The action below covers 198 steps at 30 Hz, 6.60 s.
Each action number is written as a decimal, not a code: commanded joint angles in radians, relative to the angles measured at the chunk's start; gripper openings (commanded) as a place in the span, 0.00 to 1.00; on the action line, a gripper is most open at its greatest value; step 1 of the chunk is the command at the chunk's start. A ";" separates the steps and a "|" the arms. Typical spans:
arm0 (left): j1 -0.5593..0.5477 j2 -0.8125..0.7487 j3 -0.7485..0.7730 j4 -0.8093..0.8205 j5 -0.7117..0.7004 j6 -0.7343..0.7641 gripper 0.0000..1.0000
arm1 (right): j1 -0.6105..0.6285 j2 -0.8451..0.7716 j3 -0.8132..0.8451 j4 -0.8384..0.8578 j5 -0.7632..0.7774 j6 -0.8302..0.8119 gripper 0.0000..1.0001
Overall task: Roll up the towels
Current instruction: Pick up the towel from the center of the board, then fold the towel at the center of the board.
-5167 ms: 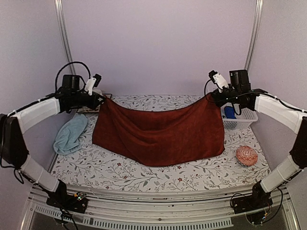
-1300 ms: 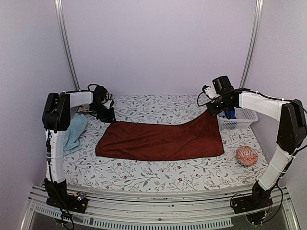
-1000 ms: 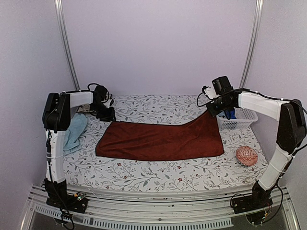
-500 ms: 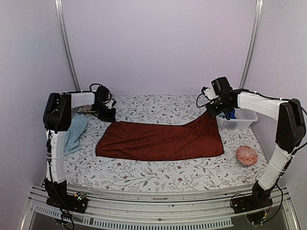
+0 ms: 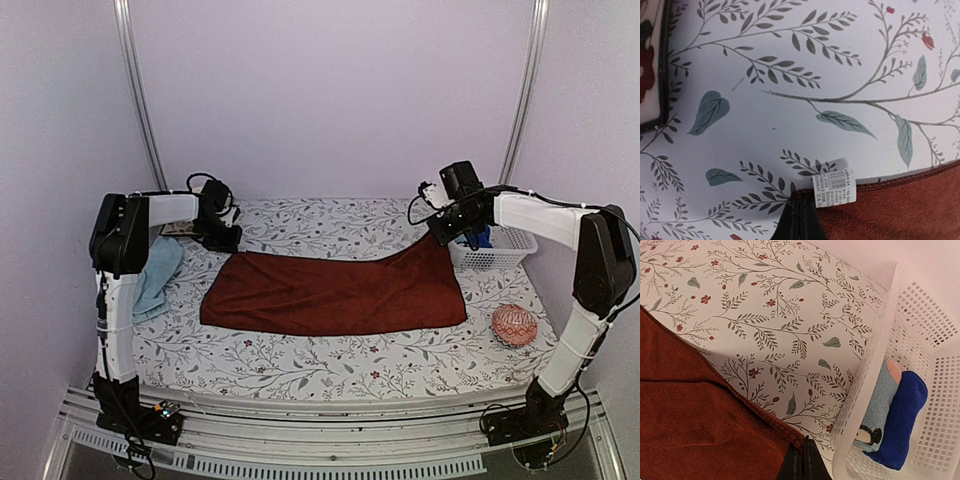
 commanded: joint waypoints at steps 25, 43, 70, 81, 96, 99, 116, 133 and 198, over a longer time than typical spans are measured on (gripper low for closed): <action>0.038 -0.058 -0.012 0.164 -0.294 -0.041 0.00 | -0.022 0.336 0.212 0.163 0.452 0.057 0.02; 0.010 -0.078 0.000 0.246 -0.361 -0.028 0.00 | -0.039 0.377 0.245 0.287 0.514 -0.002 0.02; -0.022 -0.421 -0.464 0.367 -0.243 -0.014 0.00 | -0.045 0.034 -0.088 0.226 0.195 0.052 0.02; -0.023 -0.478 -0.530 0.428 -0.197 -0.024 0.00 | -0.046 -0.099 -0.179 0.214 0.185 0.063 0.02; -0.035 -0.562 -0.622 0.323 -0.134 -0.043 0.00 | -0.044 -0.161 -0.313 0.144 0.109 0.096 0.02; -0.038 -0.582 -0.643 0.303 -0.123 -0.053 0.00 | -0.045 -0.164 -0.318 0.116 0.106 0.103 0.02; -0.040 -0.624 -0.676 0.149 -0.118 -0.050 0.00 | -0.038 -0.236 -0.400 0.001 0.001 0.074 0.02; -0.040 -0.581 -0.713 0.102 -0.049 -0.045 0.00 | -0.005 -0.187 -0.435 -0.052 0.088 0.104 0.02; -0.050 -0.720 -0.635 0.132 -0.560 -0.062 0.00 | 0.113 -0.186 -0.295 0.269 0.445 -0.077 0.02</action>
